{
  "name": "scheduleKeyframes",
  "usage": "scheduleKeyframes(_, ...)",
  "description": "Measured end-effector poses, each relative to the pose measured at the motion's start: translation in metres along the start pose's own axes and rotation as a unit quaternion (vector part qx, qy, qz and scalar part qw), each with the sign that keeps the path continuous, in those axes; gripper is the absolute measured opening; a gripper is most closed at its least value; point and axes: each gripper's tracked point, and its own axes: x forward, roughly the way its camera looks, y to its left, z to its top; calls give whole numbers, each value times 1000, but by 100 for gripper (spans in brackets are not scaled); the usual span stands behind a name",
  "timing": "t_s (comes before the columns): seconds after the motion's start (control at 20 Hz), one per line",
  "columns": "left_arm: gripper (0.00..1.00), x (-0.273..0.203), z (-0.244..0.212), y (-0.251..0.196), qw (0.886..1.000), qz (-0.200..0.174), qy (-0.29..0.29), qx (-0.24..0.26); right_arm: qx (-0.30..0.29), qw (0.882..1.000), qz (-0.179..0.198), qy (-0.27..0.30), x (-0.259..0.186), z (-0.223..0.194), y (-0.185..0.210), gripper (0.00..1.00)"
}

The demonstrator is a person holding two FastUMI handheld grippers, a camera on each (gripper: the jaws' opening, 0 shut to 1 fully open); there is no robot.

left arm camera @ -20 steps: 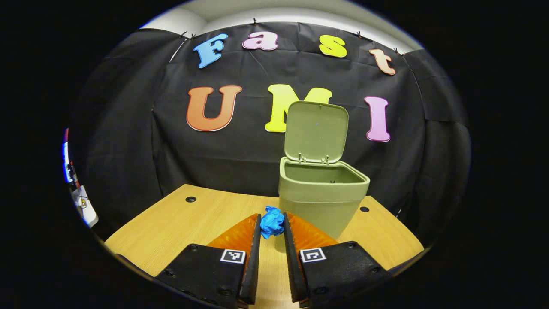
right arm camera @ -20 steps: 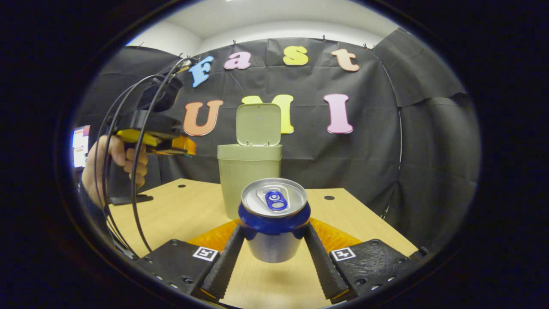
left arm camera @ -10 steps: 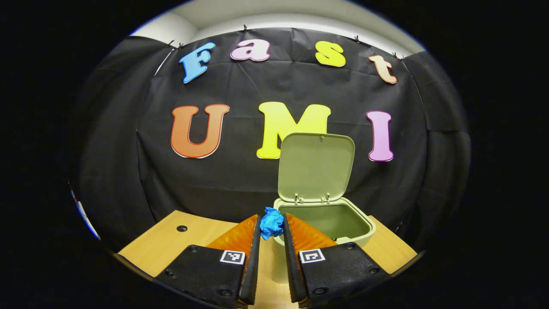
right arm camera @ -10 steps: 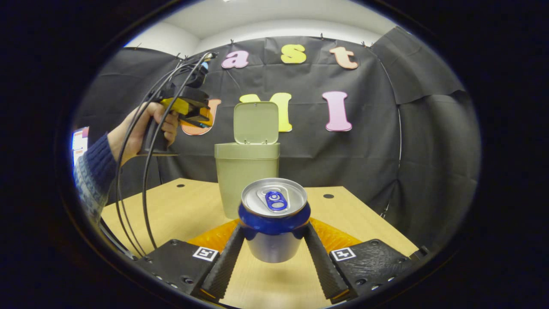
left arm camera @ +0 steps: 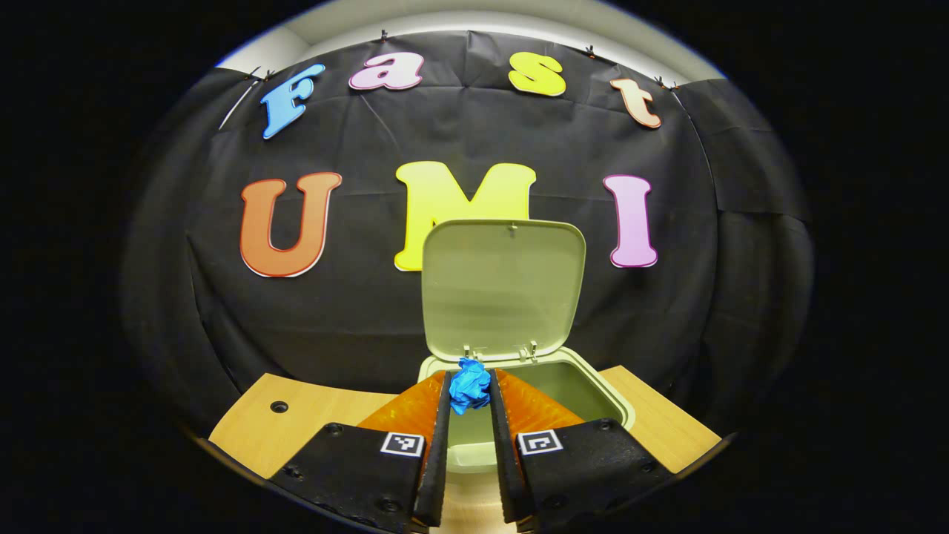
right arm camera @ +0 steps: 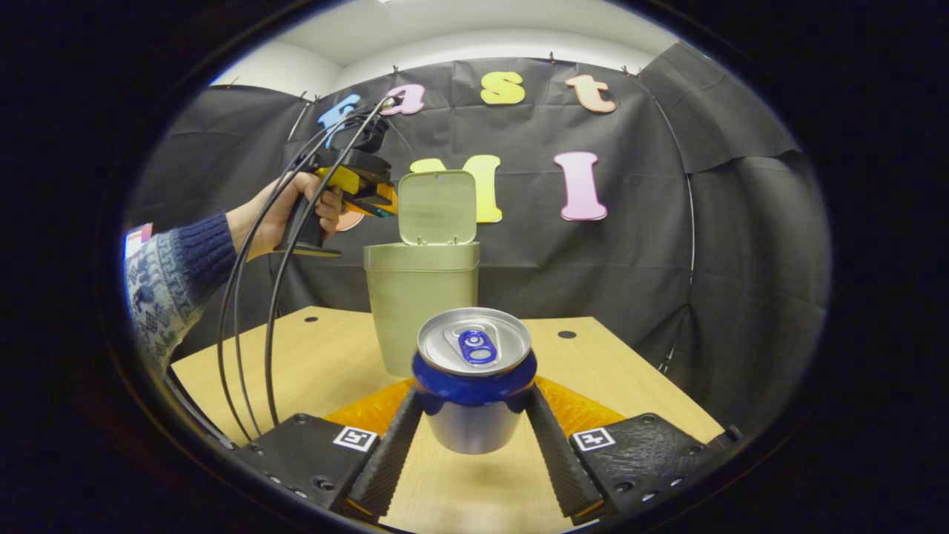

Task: Press the lid of the desktop garbage bin to open it, pick up the crumpled paper on the desktop and throw it into the bin, then pick up the pop can on the desktop and drop it into the bin, and finally close the garbage bin lid.

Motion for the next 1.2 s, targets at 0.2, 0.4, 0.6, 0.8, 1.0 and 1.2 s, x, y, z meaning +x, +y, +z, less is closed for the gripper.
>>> scheduleKeyframes(0.2, 32, 17, -8, -19, 1000, -15, 6, 8, 14, 1000, -8, 8, 7, -3, -11, 80)
scheduleKeyframes(0.4, 34, 21, -13, -38, 999, -40, 9, -4, 24, 1000, 6, 18, 12, -8, -8, 80)
scheduleKeyframes(0.6, 65, 15, -6, -49, 998, -61, -10, -9, 18, 1000, 17, 19, 14, -11, -4, 80)
scheduleKeyframes(0.8, 95, 3, -1, -44, 998, -52, -22, -26, 25, 999, 15, 19, 13, -10, -4, 80)
scheduleKeyframes(1.0, 98, -18, 3, -27, 999, -9, -46, -3, 27, 999, 13, 12, 11, -8, 0, 81)
scheduleKeyframes(1.2, 97, -58, -5, 7, 997, 59, -56, 15, 33, 999, 24, 13, 6, -8, 15, 81)
